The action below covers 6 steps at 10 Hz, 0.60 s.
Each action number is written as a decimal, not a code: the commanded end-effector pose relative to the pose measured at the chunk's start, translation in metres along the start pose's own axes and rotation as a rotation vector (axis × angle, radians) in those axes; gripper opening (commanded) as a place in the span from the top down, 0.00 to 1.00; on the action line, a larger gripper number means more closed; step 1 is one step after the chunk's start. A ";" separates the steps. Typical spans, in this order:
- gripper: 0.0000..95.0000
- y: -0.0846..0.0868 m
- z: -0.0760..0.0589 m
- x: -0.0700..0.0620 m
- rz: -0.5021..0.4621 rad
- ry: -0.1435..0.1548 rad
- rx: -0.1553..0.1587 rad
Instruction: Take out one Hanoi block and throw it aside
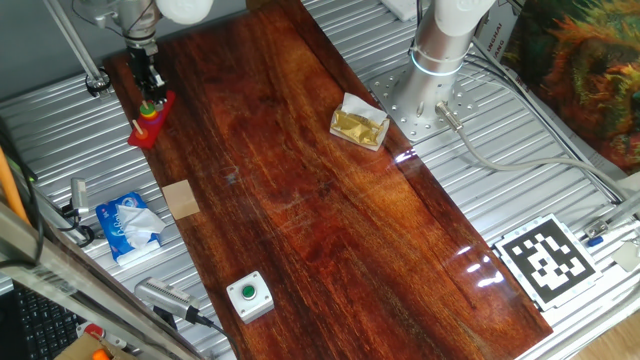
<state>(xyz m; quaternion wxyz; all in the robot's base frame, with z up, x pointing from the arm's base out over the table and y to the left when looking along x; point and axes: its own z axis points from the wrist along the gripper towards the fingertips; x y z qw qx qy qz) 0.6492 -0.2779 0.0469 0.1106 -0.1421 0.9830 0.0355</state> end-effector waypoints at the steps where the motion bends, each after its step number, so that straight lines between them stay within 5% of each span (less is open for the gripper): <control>1: 0.60 0.001 0.000 0.000 -0.003 -0.022 -0.005; 6: 0.60 0.001 0.000 0.000 -0.008 -0.031 -0.007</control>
